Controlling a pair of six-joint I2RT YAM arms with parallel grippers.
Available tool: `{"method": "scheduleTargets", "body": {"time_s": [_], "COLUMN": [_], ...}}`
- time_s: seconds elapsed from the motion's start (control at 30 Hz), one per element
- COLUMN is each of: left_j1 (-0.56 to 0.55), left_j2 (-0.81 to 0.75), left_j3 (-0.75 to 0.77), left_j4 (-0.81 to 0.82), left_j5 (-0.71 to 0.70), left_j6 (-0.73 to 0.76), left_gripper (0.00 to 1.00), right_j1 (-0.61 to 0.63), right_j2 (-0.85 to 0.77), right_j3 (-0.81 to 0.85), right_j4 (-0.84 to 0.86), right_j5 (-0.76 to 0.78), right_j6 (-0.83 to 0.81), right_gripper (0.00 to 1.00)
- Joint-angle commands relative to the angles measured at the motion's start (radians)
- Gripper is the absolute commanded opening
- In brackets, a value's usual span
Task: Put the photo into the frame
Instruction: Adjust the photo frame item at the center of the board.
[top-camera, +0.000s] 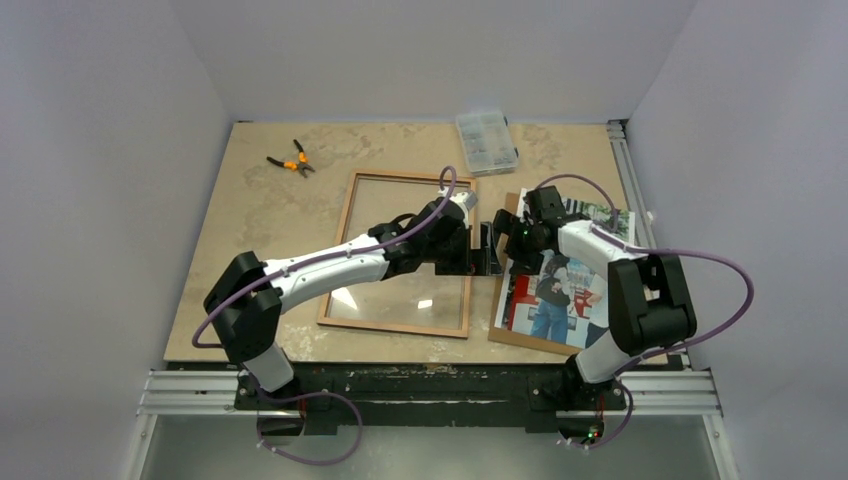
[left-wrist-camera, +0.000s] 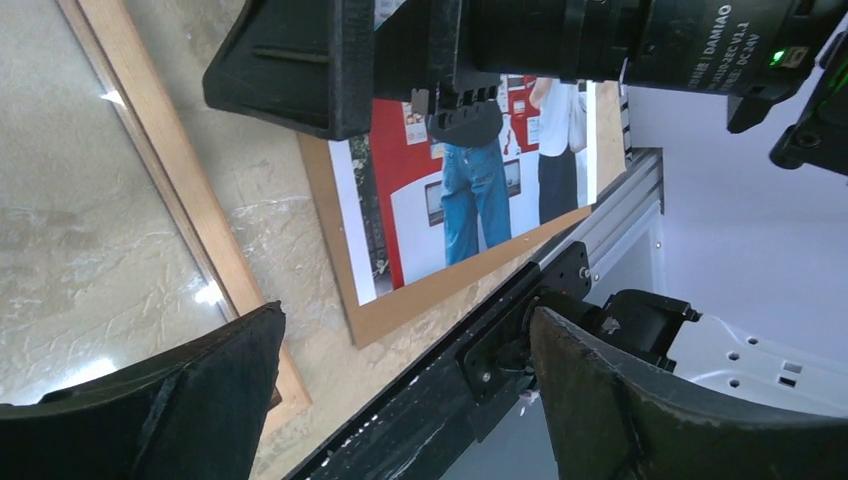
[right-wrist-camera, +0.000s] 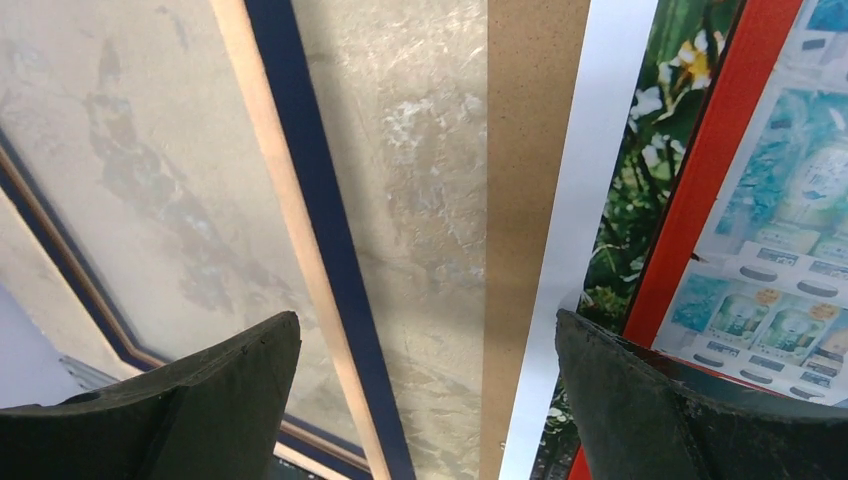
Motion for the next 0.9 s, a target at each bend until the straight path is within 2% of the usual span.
{"method": "scheduleTargets", "body": {"time_s": [0.0, 0.17, 0.3, 0.47, 0.67, 0.87], "left_j1": [-0.001, -0.019, -0.038, -0.055, -0.076, -0.094], "left_j2": [-0.036, 0.008, 0.050, 0.135, 0.281, 0.389], "left_j3": [-0.002, 0.034, 0.066, 0.093, 0.171, 0.270], "left_j4": [0.078, 0.100, 0.106, 0.132, 0.117, 0.069], "left_j5": [0.034, 0.064, 0.071, 0.066, 0.071, 0.074], "left_j6": [0.002, 0.000, -0.011, -0.061, -0.098, -0.092], "left_gripper": [0.89, 0.86, 0.85, 0.83, 0.84, 0.86], "right_j1": [0.022, -0.033, -0.214, -0.429, -0.684, -0.767], "right_j2": [-0.035, -0.181, -0.255, -0.294, -0.350, -0.365], "right_j3": [-0.046, 0.026, 0.042, 0.030, -0.038, -0.087], "right_j4": [-0.043, -0.136, -0.215, -0.304, -0.313, -0.234], "right_j5": [-0.061, 0.017, 0.055, 0.248, 0.370, 0.530], "right_j6": [0.035, 0.033, -0.009, -0.067, -0.072, -0.083], "right_gripper": [0.98, 0.98, 0.98, 0.99, 0.99, 0.99]}}
